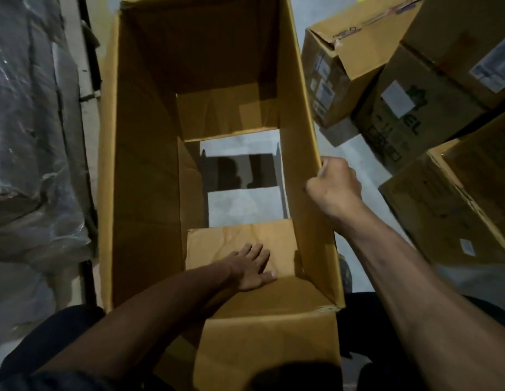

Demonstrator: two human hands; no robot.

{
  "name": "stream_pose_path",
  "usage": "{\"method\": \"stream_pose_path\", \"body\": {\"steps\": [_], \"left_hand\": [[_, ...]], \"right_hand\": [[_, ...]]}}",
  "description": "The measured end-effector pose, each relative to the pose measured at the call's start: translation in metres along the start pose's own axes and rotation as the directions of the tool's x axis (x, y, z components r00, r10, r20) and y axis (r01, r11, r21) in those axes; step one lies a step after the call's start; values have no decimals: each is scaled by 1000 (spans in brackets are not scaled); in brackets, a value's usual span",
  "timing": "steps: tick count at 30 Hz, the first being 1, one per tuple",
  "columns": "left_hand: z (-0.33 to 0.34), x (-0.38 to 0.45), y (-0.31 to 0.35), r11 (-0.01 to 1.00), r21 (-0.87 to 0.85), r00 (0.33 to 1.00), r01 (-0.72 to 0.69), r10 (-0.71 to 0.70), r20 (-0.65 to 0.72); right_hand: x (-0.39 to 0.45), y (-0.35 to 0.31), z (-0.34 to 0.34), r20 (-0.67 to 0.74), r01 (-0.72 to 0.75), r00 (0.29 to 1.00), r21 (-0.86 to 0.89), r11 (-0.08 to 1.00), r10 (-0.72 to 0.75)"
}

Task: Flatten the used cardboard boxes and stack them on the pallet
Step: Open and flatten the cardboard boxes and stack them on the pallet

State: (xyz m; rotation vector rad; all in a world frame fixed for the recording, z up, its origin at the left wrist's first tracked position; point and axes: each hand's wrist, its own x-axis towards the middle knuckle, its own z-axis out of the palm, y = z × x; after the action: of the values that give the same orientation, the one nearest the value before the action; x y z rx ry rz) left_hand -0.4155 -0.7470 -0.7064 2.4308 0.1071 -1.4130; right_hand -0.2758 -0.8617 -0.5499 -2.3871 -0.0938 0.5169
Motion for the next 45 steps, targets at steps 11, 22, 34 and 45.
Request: {"method": "stream_pose_path", "body": {"steps": [11, 22, 34, 45], "left_hand": [[-5, 10, -6, 789, -570, 952, 228, -57, 302], [-60, -70, -40, 971, -95, 704, 219, -225, -674], [-88, -140, -79, 845, -264, 236, 466, -406, -883], [-81, -139, -122, 762, -647, 336, 5, -611, -717]], "right_hand": [[13, -5, 0, 1, 14, 1000, 38, 999, -14], [4, -4, 1, -18, -7, 1000, 26, 1000, 8], [-19, 5, -7, -43, -28, 999, 37, 999, 29], [-2, 21, -11, -138, -32, 990, -26, 999, 28]]}}
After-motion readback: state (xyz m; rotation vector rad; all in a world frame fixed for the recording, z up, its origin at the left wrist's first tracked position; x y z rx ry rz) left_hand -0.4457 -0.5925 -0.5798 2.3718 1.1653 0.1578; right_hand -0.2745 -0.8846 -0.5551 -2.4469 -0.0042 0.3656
